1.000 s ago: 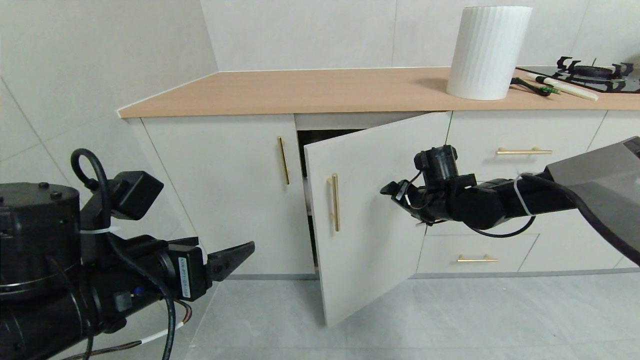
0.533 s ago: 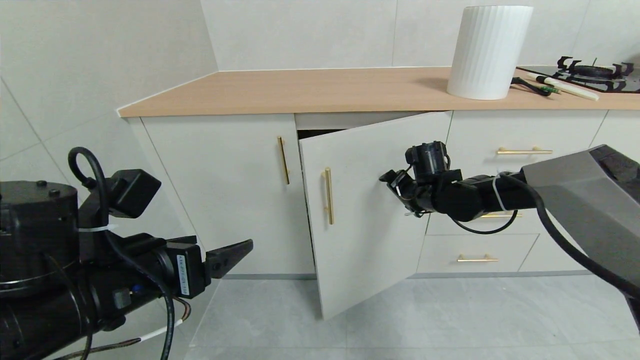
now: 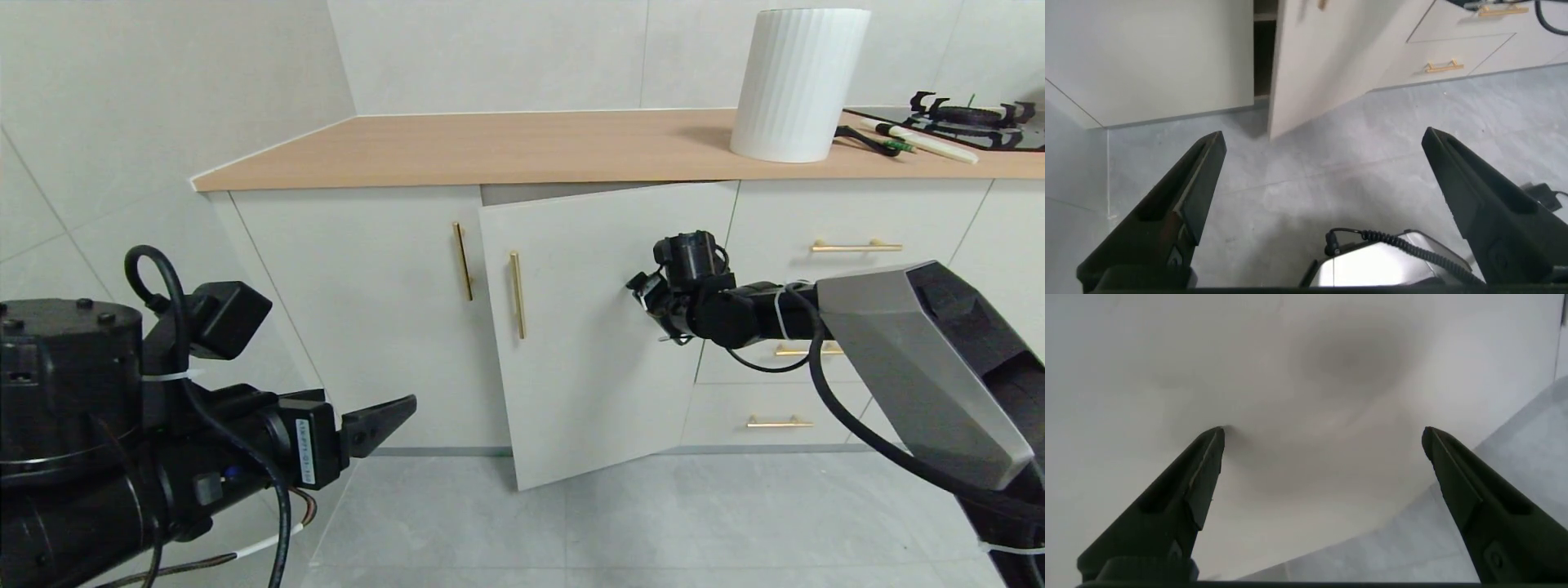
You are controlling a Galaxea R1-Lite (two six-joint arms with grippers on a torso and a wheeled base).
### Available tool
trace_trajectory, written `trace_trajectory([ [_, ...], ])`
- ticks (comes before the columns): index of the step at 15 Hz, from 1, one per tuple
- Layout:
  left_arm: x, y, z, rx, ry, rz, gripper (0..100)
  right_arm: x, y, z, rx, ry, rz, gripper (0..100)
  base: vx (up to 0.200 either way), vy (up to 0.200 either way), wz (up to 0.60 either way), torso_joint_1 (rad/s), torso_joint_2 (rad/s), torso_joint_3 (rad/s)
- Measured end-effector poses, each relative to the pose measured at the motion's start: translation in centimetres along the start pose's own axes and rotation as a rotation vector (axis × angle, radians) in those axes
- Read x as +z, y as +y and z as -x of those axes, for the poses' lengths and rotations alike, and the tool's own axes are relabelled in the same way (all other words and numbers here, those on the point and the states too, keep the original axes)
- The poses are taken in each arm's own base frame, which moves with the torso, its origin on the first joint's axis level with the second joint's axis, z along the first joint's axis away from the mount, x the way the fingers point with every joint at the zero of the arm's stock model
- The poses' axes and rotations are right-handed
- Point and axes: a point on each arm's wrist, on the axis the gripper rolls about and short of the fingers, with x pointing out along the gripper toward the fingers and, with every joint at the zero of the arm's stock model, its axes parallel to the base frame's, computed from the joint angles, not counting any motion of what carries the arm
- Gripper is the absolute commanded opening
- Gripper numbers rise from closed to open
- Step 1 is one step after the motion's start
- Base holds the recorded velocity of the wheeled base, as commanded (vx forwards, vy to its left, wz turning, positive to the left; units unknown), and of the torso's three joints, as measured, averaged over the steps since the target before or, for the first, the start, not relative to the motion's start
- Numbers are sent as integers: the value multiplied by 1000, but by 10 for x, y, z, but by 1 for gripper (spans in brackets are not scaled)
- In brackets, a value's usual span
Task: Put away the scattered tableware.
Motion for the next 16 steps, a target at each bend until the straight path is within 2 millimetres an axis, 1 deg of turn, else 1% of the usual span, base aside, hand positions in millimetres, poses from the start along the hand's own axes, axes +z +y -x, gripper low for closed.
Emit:
trace_trajectory([
  [4, 0, 0, -1, 1, 1, -1, 100, 8, -16, -17, -25, -23, -35, 100, 0, 0, 0, 0, 0, 0],
  [8, 1, 0, -1, 0, 0, -1, 100, 14, -20, -23, 7, -61, -68, 100, 0, 0, 0, 0, 0, 0],
  [16, 0, 0, 0, 0, -1, -2, 100, 26, -35, -40, 63, -120, -84, 100, 0, 0, 0, 0, 0, 0],
])
